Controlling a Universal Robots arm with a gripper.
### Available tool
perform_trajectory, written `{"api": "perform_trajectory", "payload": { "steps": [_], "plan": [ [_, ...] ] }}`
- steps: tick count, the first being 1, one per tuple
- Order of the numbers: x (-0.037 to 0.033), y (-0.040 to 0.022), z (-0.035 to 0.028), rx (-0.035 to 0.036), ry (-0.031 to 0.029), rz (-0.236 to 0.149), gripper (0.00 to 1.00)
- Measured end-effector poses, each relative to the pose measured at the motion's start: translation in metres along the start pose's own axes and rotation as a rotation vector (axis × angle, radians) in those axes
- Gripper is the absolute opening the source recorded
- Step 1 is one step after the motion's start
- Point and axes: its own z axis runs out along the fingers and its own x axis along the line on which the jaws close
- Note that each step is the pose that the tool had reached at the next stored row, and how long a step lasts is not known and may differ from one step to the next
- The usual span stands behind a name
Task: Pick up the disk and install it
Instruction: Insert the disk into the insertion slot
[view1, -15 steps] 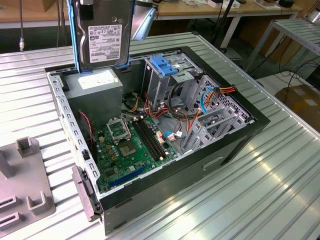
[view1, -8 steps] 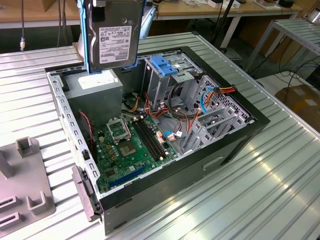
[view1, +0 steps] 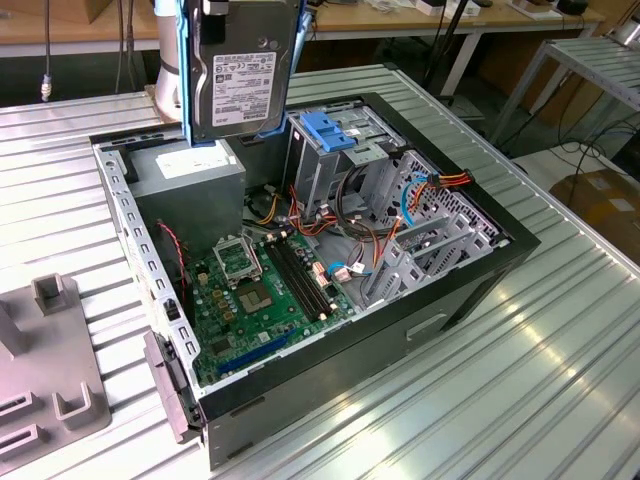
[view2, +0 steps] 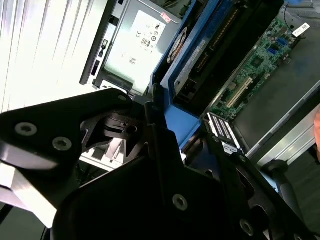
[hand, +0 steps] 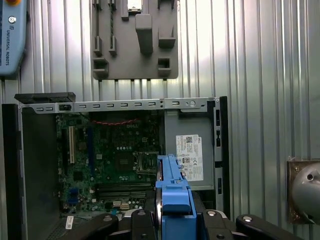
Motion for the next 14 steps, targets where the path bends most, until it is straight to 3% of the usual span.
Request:
{"api": "perform_trajectory", "payload": {
  "steps": [8,14],
  "plan": [
    [0.0002,-0.0004,0.0000,0.0001,0.0000,0.000,0.37],
    [0.0052,-0.0005,0.0000,0.0000,0.0000,0.000,0.37]
  ]
}}
